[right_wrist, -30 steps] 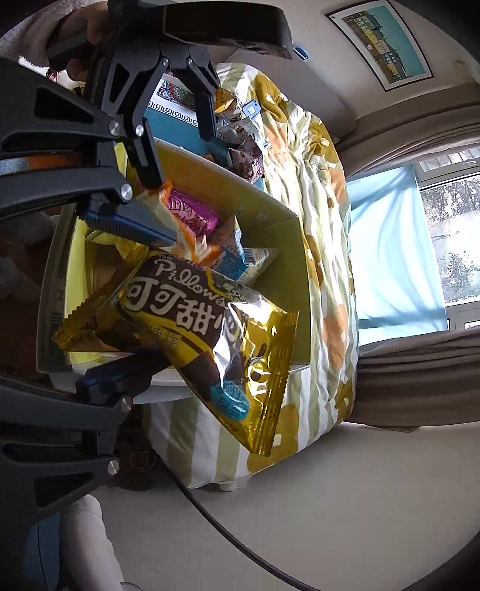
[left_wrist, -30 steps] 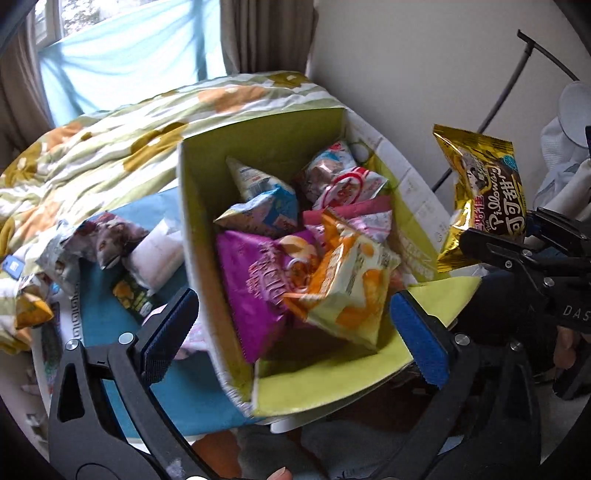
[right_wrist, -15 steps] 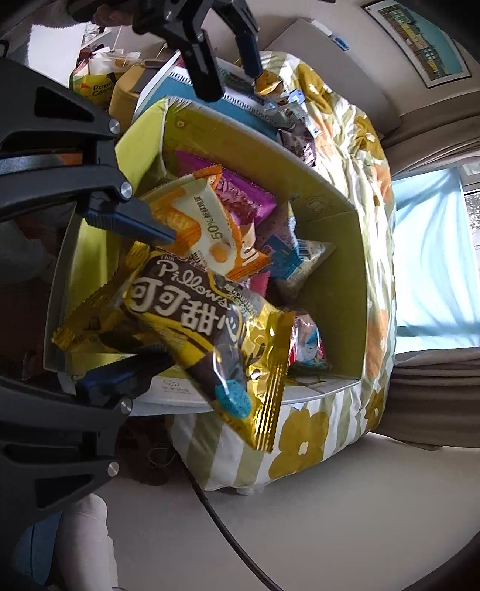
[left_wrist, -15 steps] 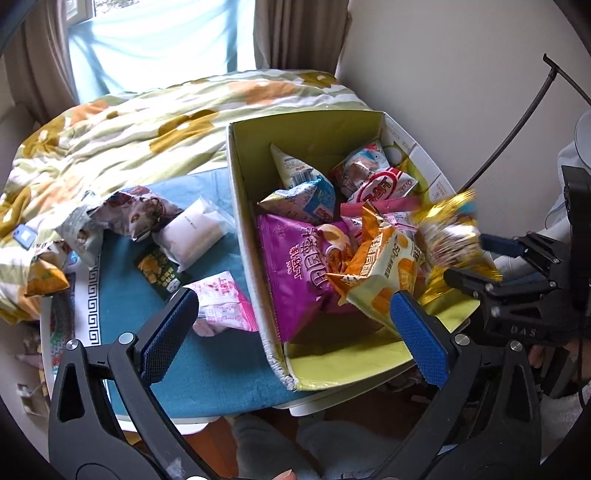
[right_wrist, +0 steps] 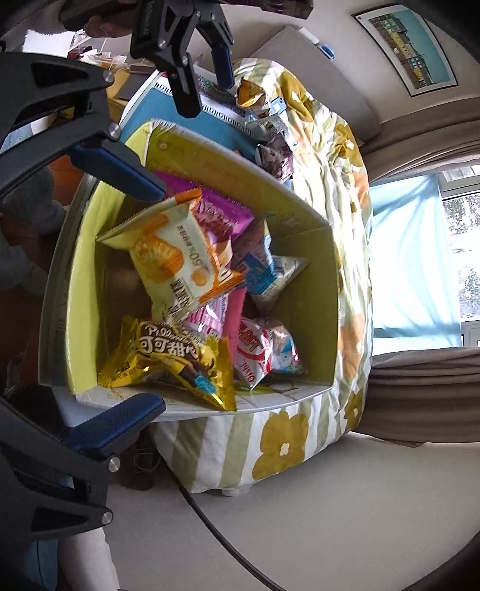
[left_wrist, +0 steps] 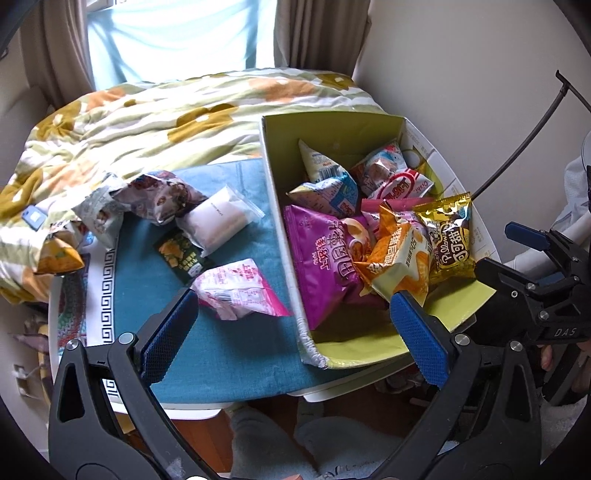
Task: Organize snacks
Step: 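Open both tools to drop the cake and chocolate bags into the box, then move both open tools over the remaining snacks on the mat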
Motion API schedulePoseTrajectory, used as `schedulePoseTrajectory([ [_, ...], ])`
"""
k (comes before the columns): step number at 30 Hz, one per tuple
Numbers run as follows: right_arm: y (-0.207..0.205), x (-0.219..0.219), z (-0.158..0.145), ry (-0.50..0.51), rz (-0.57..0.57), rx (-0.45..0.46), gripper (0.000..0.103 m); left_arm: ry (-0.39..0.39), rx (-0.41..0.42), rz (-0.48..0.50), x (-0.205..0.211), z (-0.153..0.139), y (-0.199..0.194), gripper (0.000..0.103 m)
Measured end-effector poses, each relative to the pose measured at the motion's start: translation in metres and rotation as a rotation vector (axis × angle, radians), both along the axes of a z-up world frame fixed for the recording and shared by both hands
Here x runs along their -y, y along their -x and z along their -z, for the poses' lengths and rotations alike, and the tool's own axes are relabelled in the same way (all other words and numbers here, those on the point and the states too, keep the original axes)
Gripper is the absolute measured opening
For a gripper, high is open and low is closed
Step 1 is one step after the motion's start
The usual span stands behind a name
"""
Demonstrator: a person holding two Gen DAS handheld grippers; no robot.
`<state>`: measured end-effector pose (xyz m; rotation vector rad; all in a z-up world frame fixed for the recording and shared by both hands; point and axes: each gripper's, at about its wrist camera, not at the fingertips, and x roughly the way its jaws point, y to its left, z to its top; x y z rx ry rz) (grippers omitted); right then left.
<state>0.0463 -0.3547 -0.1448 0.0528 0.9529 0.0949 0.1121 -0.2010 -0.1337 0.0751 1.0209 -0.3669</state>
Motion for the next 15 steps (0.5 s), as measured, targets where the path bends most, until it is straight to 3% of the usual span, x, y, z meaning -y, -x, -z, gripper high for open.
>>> schedulePoseTrajectory([
  [11, -0.015, -0.049, -0.049, -0.02, -0.12, 0.119, 0.103, -0.012, 0.081, -0.15, -0.06, -0.038, 0.009, 0.102],
  [15, -0.029, -0.077, -0.065, -0.072, -0.175, 0.167, 0.103, -0.045, 0.115, -0.215, -0.094, -0.051, 0.007, 0.102],
])
